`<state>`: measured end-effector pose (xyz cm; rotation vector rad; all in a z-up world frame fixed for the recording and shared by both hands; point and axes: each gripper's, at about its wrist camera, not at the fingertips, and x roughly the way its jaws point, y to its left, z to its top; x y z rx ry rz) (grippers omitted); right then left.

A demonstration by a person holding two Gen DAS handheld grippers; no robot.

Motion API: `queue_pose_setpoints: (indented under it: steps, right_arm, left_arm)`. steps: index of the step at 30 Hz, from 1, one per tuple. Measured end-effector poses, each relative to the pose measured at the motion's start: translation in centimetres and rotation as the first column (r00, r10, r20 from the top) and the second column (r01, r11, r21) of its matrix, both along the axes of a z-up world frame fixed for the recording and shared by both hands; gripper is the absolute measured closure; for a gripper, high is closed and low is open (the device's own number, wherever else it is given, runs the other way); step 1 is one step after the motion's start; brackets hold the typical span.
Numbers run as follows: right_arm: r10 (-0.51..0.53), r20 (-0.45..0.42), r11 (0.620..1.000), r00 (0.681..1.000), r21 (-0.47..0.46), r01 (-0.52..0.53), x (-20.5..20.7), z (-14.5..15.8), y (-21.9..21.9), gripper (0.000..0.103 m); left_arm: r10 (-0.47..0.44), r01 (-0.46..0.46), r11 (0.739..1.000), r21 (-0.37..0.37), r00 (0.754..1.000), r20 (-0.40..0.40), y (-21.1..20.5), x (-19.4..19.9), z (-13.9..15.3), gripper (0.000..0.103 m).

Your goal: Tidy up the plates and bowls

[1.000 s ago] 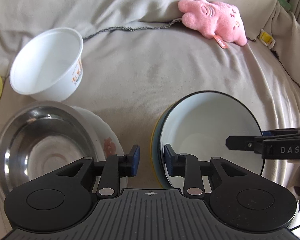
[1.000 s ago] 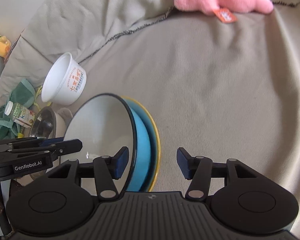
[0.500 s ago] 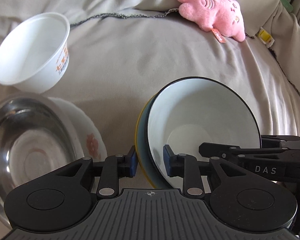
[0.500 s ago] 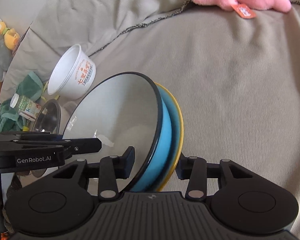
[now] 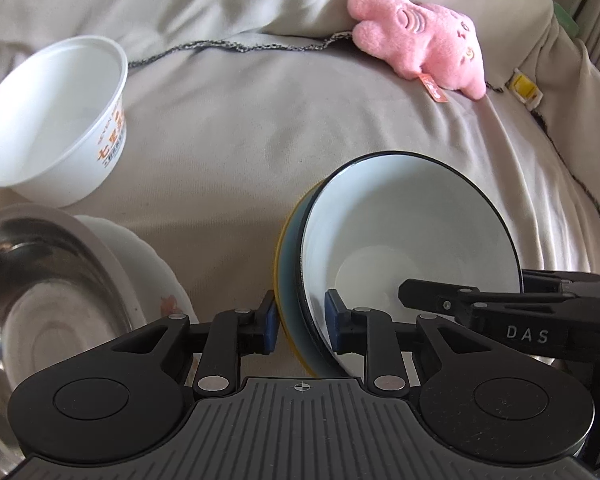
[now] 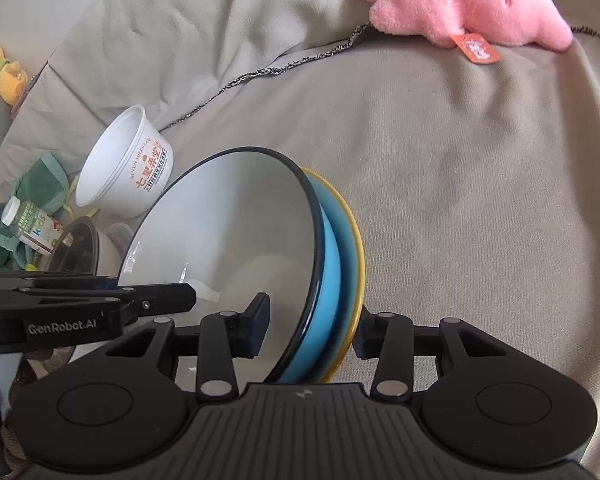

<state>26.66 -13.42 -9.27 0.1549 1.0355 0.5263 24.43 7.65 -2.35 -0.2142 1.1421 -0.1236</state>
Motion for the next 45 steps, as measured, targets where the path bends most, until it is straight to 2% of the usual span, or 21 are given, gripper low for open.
queue_pose_setpoints:
  steps: [8,11,13,17,19,22,24,27,28,30,32,34,36,37,40,41,43,45]
  right_arm:
    - [-0.034,0.113,0.997,0.993,-0.058,0.041,-1.0,3.7,-1.7,0.05]
    - [-0.059,0.163,0.994,0.985,-0.083,0.073,-1.1,5.4,-2.0,0.041]
    - [-0.076,0.199,0.99,0.977,-0.098,0.097,-1.2,6.5,-1.9,0.039]
    - [-0.061,0.265,0.983,0.962,-0.15,0.103,-1.4,8.5,-0.4,0.031]
    - [-0.038,0.28,0.974,0.959,-0.204,0.098,-1.2,9.4,0.9,0.028]
    - [0.015,0.298,0.947,0.954,-0.311,0.082,-0.5,10.4,3.9,0.023]
    - [0.051,0.319,0.911,0.946,-0.402,0.087,0.2,10.9,7.0,0.02]
    - [0.128,0.349,0.842,0.928,-0.532,0.084,1.4,11.3,12.6,0.019]
    - [0.149,0.361,0.842,0.921,-0.534,0.073,1.7,11.4,13.9,0.019]
    - [0.167,0.342,0.873,0.925,-0.488,0.023,2.7,11.7,16.5,0.02]
    - [0.128,0.269,0.936,0.955,-0.352,-0.026,4.5,12.0,18.4,0.02]
    - [0.097,0.179,0.977,0.979,-0.206,-0.059,6.6,11.6,19.5,0.02]
    - [0.075,0.106,0.994,0.991,-0.083,-0.067,8.7,10.4,20.8,0.02]
    - [0.059,0.088,0.997,0.994,-0.06,-0.054,9.5,9.7,21.3,0.02]
    - [0.054,0.047,0.993,0.997,-0.105,-0.049,11.6,7.1,23.9,0.023]
    - [0.062,0.036,0.991,0.997,-0.123,-0.058,11.9,6.1,24.7,0.027]
    - [0.086,0.004,0.986,0.996,-0.144,-0.085,12.0,4.5,25.8,0.038]
    - [0.109,-0.035,0.981,0.993,-0.158,-0.113,11.8,3.2,26.5,0.054]
  left_arm:
    - [0.016,-0.015,1.0,-0.02,0.999,0.033,1.0,-0.9,2.5,0.078]
    - [0.036,-0.031,0.997,-0.072,0.997,0.064,2.3,-1.7,3.7,0.078]
    - [0.063,-0.051,0.99,-0.128,0.994,0.092,3.6,-2.3,4.4,0.078]
    - [0.139,-0.103,0.972,-0.213,0.977,0.163,7.1,-3.4,6.2,0.078]
    - [0.192,-0.141,0.962,-0.233,0.958,0.213,9.5,-4.2,7.3,0.078]
    - [0.283,-0.214,0.945,-0.249,0.915,0.288,13.8,-5.5,8.5,0.078]
    - [0.359,-0.29,0.925,-0.245,0.879,0.313,17.0,-5.9,8.6,0.078]
    - [0.459,-0.402,0.886,-0.233,0.833,0.309,21.7,-5.4,7.9,0.078]
    - [0.481,-0.43,0.875,-0.223,0.824,0.298,22.9,-4.9,7.3,0.078]
    - [0.505,-0.455,0.861,-0.227,0.817,0.277,24.9,-3.6,6.0,0.078]
    - [0.515,-0.456,0.852,-0.258,0.82,0.25,26.2,-2.2,4.8,0.078]
    - [0.516,-0.44,0.841,-0.315,0.827,0.224,27.3,-0.9,3.7,0.078]
    - [0.501,-0.417,0.845,-0.335,0.835,0.226,27.5,0.3,3.3,0.078]
    - [0.49,-0.405,0.852,-0.331,0.839,0.237,27.4,0.8,3.2,0.078]
    - [0.451,-0.38,0.881,-0.283,0.855,0.255,27.0,2.3,2.7,0.078]
    - [0.445,-0.38,0.885,-0.269,0.86,0.249,26.9,2.7,2.4,0.078]
    - [0.423,-0.369,0.896,-0.247,0.878,0.224,26.7,3.5,1.6,0.078]
    - [0.401,-0.362,0.908,-0.211,0.896,0.188,26.3,4.4,0.5,0.078]
